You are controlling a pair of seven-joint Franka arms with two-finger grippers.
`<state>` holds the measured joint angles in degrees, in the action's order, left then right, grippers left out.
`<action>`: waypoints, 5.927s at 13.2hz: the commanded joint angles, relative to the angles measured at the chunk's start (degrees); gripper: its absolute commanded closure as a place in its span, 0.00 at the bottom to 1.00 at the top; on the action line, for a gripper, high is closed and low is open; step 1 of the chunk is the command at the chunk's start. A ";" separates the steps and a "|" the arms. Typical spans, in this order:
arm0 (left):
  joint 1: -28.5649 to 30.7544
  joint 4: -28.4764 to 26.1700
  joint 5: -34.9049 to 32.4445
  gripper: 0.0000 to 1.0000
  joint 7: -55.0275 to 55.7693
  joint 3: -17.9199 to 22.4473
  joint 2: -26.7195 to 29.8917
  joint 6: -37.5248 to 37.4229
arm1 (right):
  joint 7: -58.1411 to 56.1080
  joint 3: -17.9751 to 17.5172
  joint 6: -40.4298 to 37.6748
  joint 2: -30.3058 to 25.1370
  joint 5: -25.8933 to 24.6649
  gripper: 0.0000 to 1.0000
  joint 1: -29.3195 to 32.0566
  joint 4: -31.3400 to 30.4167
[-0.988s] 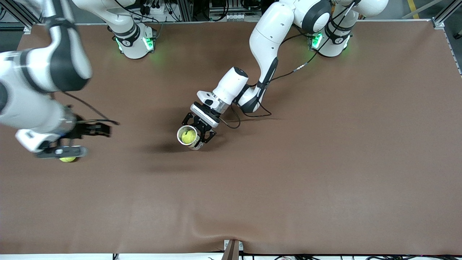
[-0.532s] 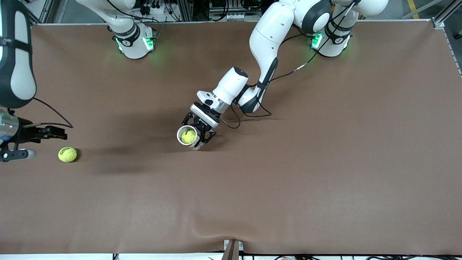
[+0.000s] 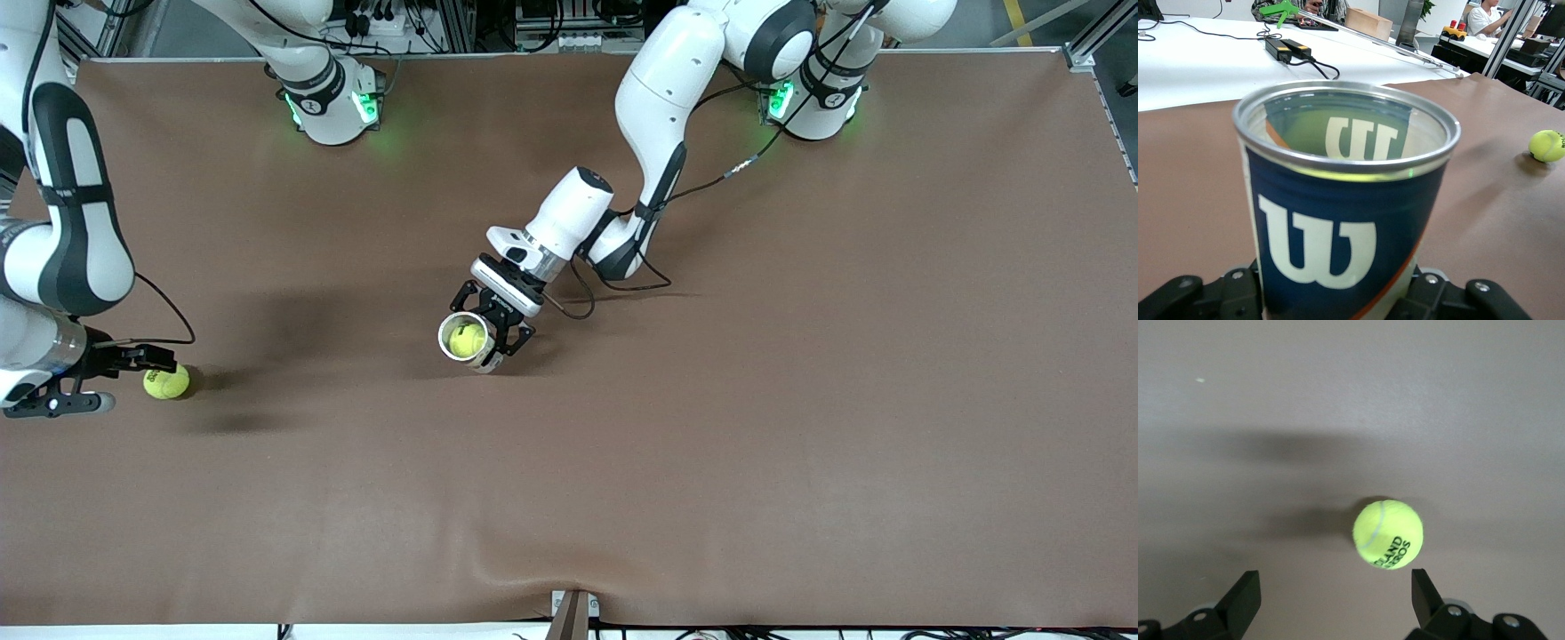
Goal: Insert tennis ball vertically with right arm
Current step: 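Release the ball and move the right gripper to the second ball, then grasp the second tennis ball with the right gripper and lift it, then lower the second ball into the can with the right gripper, then open the right gripper and withdraw it from the can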
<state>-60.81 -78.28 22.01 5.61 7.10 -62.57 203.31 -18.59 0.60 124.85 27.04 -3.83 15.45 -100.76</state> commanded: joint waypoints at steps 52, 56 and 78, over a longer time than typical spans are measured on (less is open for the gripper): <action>-1.06 1.73 2.25 0.15 0.90 1.16 -0.80 0.50 | 75.82 -1.66 -19.81 1.70 2.51 1.00 -44.11 21.04; -1.06 1.73 2.25 0.15 0.90 1.16 -0.88 0.42 | 76.07 -1.57 -19.47 2.05 7.32 1.00 -44.10 20.69; -3.61 0.41 6.03 0.00 -0.68 1.34 -0.27 0.33 | 39.56 -1.13 -39.84 -11.99 7.09 0.00 -26.54 21.30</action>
<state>-63.53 -77.69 26.82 5.69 7.36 -62.68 203.30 28.49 0.42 88.01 18.91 4.06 -14.30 -78.17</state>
